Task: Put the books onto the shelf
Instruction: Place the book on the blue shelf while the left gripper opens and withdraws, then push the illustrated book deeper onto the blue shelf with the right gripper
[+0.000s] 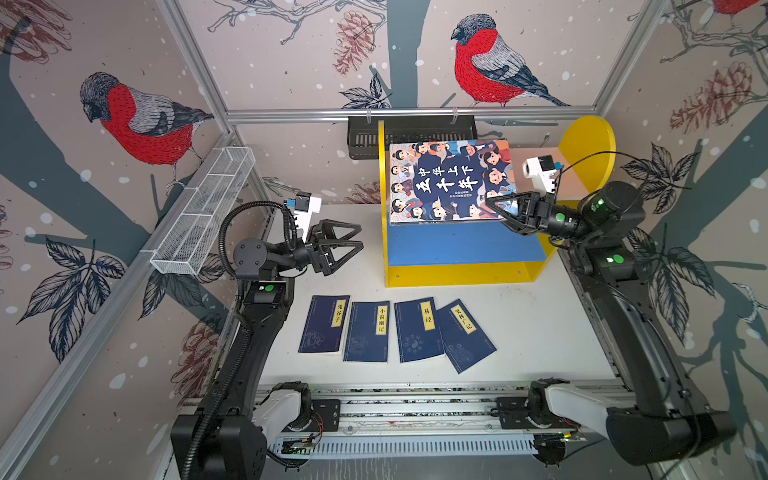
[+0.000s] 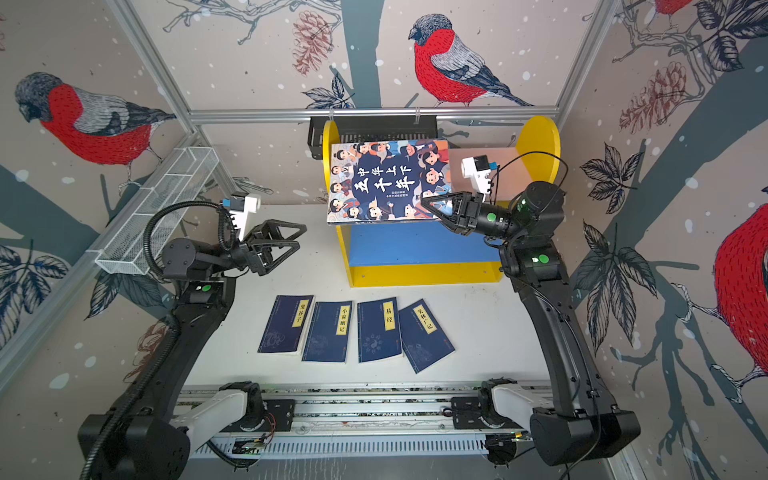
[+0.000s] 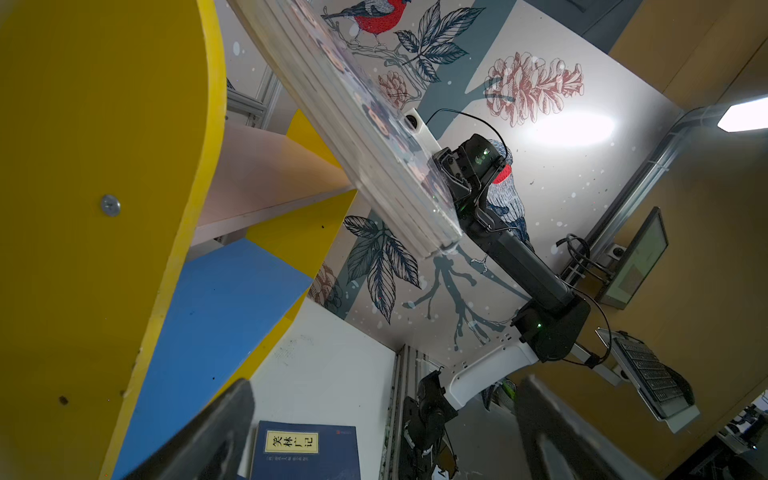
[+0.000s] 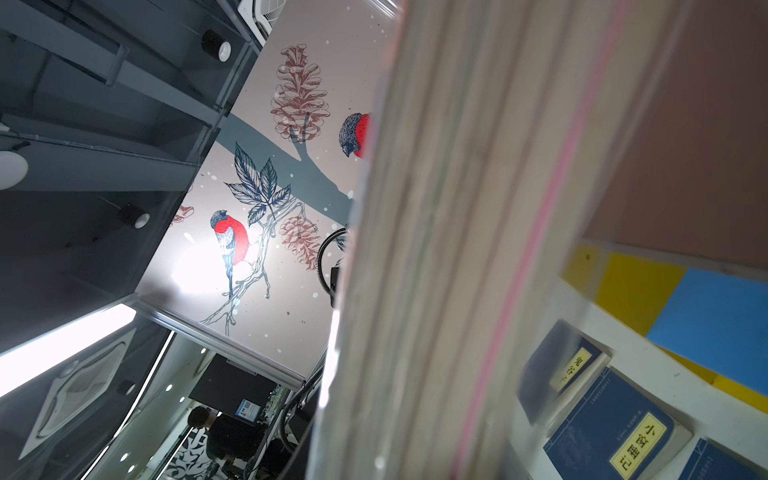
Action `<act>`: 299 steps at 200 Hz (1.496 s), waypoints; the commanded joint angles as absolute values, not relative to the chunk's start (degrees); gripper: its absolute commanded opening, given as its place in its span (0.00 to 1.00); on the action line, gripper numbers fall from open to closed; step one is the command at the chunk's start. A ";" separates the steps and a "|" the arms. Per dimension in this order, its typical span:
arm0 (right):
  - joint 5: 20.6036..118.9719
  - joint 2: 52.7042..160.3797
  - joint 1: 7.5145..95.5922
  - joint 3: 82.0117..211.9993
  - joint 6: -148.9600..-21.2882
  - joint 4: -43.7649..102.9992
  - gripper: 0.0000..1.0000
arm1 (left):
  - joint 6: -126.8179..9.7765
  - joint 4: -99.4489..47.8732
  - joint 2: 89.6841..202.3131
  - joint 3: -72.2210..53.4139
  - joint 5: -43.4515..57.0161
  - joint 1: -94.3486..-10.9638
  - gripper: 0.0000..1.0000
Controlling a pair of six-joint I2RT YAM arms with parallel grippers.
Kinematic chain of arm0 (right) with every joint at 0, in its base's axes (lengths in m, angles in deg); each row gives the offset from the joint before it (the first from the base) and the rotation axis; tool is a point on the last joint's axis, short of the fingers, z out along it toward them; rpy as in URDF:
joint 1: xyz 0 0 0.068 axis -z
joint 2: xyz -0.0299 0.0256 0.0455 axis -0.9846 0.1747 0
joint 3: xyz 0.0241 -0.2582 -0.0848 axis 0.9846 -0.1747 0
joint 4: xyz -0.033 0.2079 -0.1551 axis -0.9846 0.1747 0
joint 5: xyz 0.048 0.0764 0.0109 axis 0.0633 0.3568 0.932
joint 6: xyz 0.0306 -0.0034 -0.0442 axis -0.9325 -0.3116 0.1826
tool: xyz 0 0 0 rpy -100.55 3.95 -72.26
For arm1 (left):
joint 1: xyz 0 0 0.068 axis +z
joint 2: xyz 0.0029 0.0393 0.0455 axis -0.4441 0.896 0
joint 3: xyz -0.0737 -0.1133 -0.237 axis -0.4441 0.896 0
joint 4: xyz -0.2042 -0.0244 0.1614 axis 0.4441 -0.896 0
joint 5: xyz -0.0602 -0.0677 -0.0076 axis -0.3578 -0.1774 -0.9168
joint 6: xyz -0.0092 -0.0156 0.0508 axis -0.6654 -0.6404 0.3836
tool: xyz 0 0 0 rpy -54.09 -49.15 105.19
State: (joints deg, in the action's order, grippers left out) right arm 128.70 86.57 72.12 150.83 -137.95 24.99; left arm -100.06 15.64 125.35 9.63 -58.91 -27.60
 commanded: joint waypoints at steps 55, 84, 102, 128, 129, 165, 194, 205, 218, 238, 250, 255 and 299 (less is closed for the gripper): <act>129.43 89.96 73.02 153.50 -139.76 16.09 0.00 | -99.86 16.49 125.70 9.25 -57.76 -27.43 0.98; 129.48 91.97 73.00 153.95 -139.67 17.18 0.00 | -99.75 16.66 125.73 9.27 -57.54 -27.51 0.98; 129.29 92.95 72.91 154.45 -139.59 17.80 0.00 | -99.83 16.72 125.85 9.15 -57.47 -27.51 0.98; 128.86 94.05 72.65 154.45 -139.45 18.37 0.00 | -100.34 17.47 126.00 9.16 -57.31 -27.55 0.98; 128.84 94.05 72.64 154.42 -139.43 18.44 0.00 | -100.35 17.46 126.00 9.20 -57.27 -27.57 0.98; 127.98 95.33 72.21 154.77 -138.96 19.51 0.01 | -100.62 17.80 125.99 9.16 -57.34 -27.52 0.98; 127.46 96.50 71.94 156.20 -137.85 21.88 0.07 | -100.80 18.15 126.08 9.32 -57.17 -27.58 0.98; 127.18 96.78 71.85 156.51 -137.82 22.18 0.07 | -100.97 18.32 126.17 9.33 -57.06 -27.56 0.98; 126.52 97.01 71.77 156.80 -137.91 22.53 0.07 | -101.36 18.72 126.21 9.42 -56.88 -27.58 0.98; 125.45 97.35 71.67 157.24 -137.94 23.52 0.11 | -101.94 19.12 126.08 9.41 -56.64 -27.60 0.98; 124.95 97.64 71.67 157.61 -137.53 24.41 0.11 | -101.94 19.16 126.01 9.47 -56.64 -27.57 0.98; 124.83 97.67 71.67 157.76 -137.33 24.86 0.12 | -101.94 19.12 125.91 9.43 -56.58 -27.60 0.98; 123.73 98.96 71.67 158.82 -136.69 26.98 0.24 | -102.03 19.18 125.74 9.69 -56.28 -27.77 0.98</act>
State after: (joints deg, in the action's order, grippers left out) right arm 124.77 98.66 71.73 157.48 -139.13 32.20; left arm -101.53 16.49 126.03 9.54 -56.71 -27.67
